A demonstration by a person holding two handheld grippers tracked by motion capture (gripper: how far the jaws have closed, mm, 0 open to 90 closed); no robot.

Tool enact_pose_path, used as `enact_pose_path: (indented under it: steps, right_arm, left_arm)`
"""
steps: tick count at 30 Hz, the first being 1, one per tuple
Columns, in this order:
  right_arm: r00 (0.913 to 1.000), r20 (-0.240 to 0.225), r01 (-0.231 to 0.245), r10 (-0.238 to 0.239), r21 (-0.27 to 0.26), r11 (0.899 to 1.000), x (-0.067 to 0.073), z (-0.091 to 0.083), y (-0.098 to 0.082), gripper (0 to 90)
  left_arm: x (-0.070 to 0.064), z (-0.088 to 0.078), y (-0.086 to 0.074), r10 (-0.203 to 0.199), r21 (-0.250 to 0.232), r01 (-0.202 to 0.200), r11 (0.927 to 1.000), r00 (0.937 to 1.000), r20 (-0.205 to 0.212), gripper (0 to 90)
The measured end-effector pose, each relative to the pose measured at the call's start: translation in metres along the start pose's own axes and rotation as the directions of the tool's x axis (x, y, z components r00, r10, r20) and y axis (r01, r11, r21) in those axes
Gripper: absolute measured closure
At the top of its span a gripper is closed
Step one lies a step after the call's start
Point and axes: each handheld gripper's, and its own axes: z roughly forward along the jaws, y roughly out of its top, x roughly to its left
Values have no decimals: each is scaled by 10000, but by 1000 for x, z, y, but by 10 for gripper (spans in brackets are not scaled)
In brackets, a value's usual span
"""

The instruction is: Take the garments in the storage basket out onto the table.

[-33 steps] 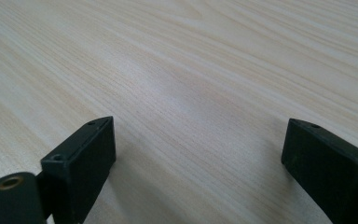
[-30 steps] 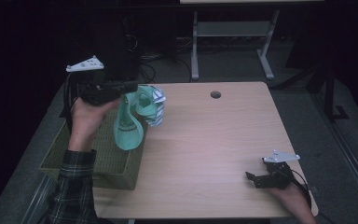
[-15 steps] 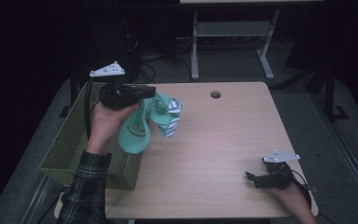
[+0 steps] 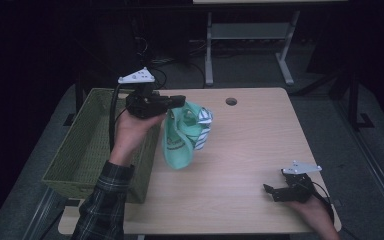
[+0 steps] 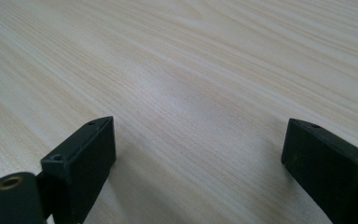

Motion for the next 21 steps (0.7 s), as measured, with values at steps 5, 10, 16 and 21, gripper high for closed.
enact_pose_path:
  steps: [5, 10, 16, 21]
  right_arm:
    - [10000, 0, -7, 7, 4, 10000, 0, 0, 0, 95]
    - [10000, 2, -4, 4, 1, 10000, 0, 0, 0, 95]
    - [10000, 0, -2, 2, 1, 10000, 0, 0, 0, 95]
    - [10000, 1, -2, 2, 2, 10000, 0, 0, 0, 95]
  left_arm:
    - [-6, 12, -2, -19, -34, 20, 10000, 9997, 257, 894]
    - [-12, 26, -8, -87, 49, 84, 10000, 9986, 525, 895]
    - [-16, 43, -17, -207, 217, 191, 9996, 9968, 772, 894]
    - [-23, 59, -23, -106, 489, 63, 9988, 9962, 870, 894]
